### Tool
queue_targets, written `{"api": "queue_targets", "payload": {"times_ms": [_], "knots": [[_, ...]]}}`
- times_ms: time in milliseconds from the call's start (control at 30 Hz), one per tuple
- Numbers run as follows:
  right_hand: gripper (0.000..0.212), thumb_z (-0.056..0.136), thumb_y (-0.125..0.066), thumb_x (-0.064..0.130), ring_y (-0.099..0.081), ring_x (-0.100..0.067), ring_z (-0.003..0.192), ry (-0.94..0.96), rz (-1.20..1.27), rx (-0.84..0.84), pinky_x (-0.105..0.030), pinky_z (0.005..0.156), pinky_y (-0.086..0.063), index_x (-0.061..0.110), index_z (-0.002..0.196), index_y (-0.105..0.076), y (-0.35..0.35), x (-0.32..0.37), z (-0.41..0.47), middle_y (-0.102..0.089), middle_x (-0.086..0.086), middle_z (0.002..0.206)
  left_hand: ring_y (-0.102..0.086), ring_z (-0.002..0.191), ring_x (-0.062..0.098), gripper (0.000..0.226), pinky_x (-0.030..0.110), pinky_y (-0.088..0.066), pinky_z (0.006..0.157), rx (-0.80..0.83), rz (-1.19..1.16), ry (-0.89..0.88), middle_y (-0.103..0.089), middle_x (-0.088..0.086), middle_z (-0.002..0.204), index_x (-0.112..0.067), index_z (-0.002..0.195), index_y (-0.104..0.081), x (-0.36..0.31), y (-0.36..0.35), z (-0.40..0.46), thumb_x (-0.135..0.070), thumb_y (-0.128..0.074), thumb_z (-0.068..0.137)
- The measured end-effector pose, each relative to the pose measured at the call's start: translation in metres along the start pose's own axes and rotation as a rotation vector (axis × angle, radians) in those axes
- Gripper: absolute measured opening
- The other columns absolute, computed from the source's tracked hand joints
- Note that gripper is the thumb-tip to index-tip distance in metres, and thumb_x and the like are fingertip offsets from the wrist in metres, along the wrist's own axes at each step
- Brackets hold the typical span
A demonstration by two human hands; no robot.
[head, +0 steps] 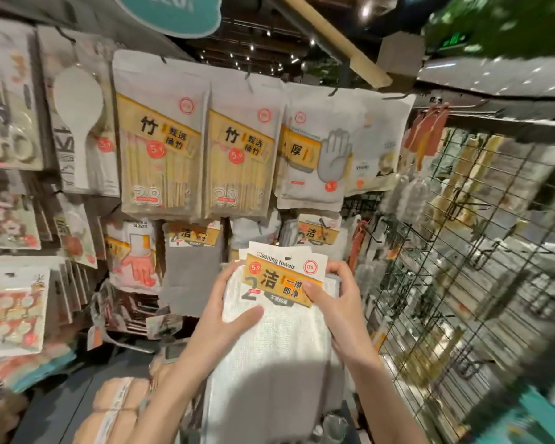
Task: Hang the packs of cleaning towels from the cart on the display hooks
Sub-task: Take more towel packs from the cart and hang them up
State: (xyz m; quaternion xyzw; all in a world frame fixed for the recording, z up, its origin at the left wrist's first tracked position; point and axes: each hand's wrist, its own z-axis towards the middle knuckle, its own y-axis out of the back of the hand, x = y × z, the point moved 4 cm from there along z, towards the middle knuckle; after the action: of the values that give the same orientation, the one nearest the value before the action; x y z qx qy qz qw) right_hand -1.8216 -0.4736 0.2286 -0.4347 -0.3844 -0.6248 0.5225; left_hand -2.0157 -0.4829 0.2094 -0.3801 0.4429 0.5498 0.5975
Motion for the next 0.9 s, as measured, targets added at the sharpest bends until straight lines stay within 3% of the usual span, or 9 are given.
{"api": "queue_targets", "payload": {"times_ms": [100, 233, 300, 400, 500, 600, 767, 900], "knots": [[0.022, 0.084, -0.070, 0.012, -0.065, -0.027, 0.102, -0.022, -0.023, 0.033, -0.057, 0.091, -0.049, 0.027, 0.090, -0.055, 0.021, -0.001, 0.012, -0.067, -0.005, 0.107, -0.055, 0.115, -0.003, 0.067, 0.013, -0.042, 0.089, 0.017, -0.003, 0.035, -0.060, -0.022, 0.122, -0.037, 0.131, -0.044, 0.002, -0.017, 0.009, -0.028, -0.071, 0.071], [0.021, 0.085, -0.068, 0.010, -0.065, -0.026, 0.103, -0.078, -0.051, 0.092, -0.054, 0.093, -0.048, 0.023, 0.092, -0.054, 0.047, -0.005, 0.030, -0.065, -0.007, 0.109, -0.060, 0.111, 0.004, 0.063, 0.040, -0.043, 0.102, -0.014, 0.042, 0.125, -0.065, -0.020, 0.116, -0.044, 0.124, -0.051, 0.009, -0.040, 0.020, -0.039, -0.075, 0.066], [0.021, 0.085, -0.066, 0.008, -0.064, -0.025, 0.105, -0.101, -0.074, 0.115, -0.051, 0.096, -0.048, 0.017, 0.098, -0.052, 0.056, -0.007, 0.039, -0.063, -0.008, 0.112, -0.060, 0.112, 0.009, 0.060, 0.045, -0.042, 0.104, -0.045, 0.042, 0.170, -0.066, -0.015, 0.118, -0.046, 0.120, -0.054, 0.014, -0.048, 0.023, -0.041, -0.075, 0.064], [0.023, 0.086, -0.063, 0.004, -0.063, -0.032, 0.107, -0.172, -0.028, 0.152, -0.055, 0.098, -0.045, 0.010, 0.102, -0.048, 0.064, -0.011, 0.051, -0.063, -0.016, 0.116, -0.063, 0.110, 0.014, 0.051, 0.041, -0.050, 0.096, -0.076, -0.038, 0.183, -0.065, -0.007, 0.122, -0.040, 0.116, -0.061, 0.021, -0.054, 0.023, -0.038, -0.074, 0.067], [0.020, 0.088, -0.061, 0.005, -0.065, -0.028, 0.103, -0.200, -0.011, 0.178, -0.050, 0.098, -0.046, 0.014, 0.099, -0.047, 0.063, -0.010, 0.057, -0.065, -0.015, 0.115, -0.068, 0.100, 0.017, 0.027, 0.031, -0.054, 0.082, -0.142, -0.080, 0.151, -0.070, -0.013, 0.105, -0.040, 0.095, -0.069, 0.022, -0.052, 0.021, -0.035, -0.071, 0.069], [0.019, 0.088, -0.060, 0.004, -0.067, -0.022, 0.096, -0.157, -0.031, 0.139, -0.041, 0.091, -0.052, 0.016, 0.095, -0.046, 0.060, -0.004, 0.061, -0.061, -0.019, 0.118, -0.067, 0.099, 0.020, 0.021, 0.046, -0.052, 0.090, -0.202, -0.073, 0.144, -0.069, -0.019, 0.097, -0.035, 0.086, -0.067, 0.024, -0.045, 0.027, -0.040, -0.073, 0.066], [0.021, 0.088, -0.060, 0.002, -0.061, -0.036, 0.107, -0.109, -0.031, 0.054, -0.057, 0.096, -0.045, 0.018, 0.096, -0.049, 0.062, 0.005, 0.067, -0.060, -0.018, 0.118, -0.058, 0.109, 0.005, 0.033, 0.039, -0.042, 0.100, -0.197, -0.014, 0.077, -0.065, -0.023, 0.103, -0.035, 0.086, -0.063, 0.018, -0.035, 0.040, -0.050, -0.082, 0.064], [0.022, 0.088, -0.060, 0.001, -0.065, -0.035, 0.100, -0.116, -0.003, 0.010, -0.056, 0.090, -0.050, 0.018, 0.096, -0.048, 0.069, 0.003, 0.064, -0.063, -0.016, 0.115, -0.050, 0.108, -0.013, 0.030, 0.021, -0.035, 0.087, -0.174, 0.028, 0.058, -0.062, -0.030, 0.103, -0.038, 0.084, -0.061, 0.023, -0.032, 0.042, -0.050, -0.076, 0.062]]}}
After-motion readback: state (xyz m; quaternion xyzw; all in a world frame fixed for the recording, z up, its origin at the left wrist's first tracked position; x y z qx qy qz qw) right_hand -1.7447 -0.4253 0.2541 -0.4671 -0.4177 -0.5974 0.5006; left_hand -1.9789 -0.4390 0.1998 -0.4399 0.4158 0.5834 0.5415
